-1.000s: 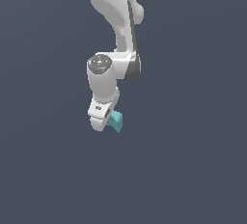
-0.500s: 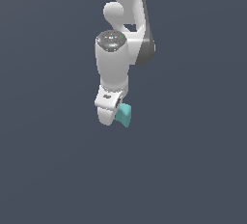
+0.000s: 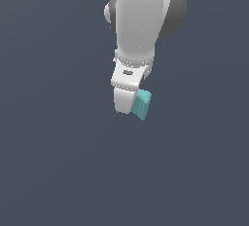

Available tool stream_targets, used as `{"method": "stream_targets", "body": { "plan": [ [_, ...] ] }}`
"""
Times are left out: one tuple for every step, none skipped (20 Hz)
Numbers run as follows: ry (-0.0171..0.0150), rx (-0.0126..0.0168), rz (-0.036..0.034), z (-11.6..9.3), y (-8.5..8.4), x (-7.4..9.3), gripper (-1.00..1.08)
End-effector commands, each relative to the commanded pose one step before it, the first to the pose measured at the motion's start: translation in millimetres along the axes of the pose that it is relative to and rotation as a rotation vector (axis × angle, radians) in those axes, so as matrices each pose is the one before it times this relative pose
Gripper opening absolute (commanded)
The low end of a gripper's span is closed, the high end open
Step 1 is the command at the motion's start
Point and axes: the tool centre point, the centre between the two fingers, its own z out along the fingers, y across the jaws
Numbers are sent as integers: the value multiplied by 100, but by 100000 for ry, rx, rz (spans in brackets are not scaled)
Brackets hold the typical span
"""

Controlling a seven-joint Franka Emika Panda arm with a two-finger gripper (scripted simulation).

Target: Pick up the object and move it to a goal position.

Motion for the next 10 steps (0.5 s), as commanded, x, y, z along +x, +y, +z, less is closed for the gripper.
{"method": "stream_targets", "body": {
  "plan": [
    [-3,21,32,-2601,-109,1429,-100],
    [38,25,52,-977,6,515,-100],
    [0,0,0,-942,-11,536,-100],
    [0,0,0,-893,-7,510,-100],
    [0,0,0,-848,-4,487,-100],
    [3,2,49,-807,13,435,-100],
    [0,0,0,-770,3,445,-100],
    [0,0,0,-735,6,426,-100],
    [2,3,49,-698,24,377,-100],
    [0,0,0,-647,11,378,-100]
  ]
}}
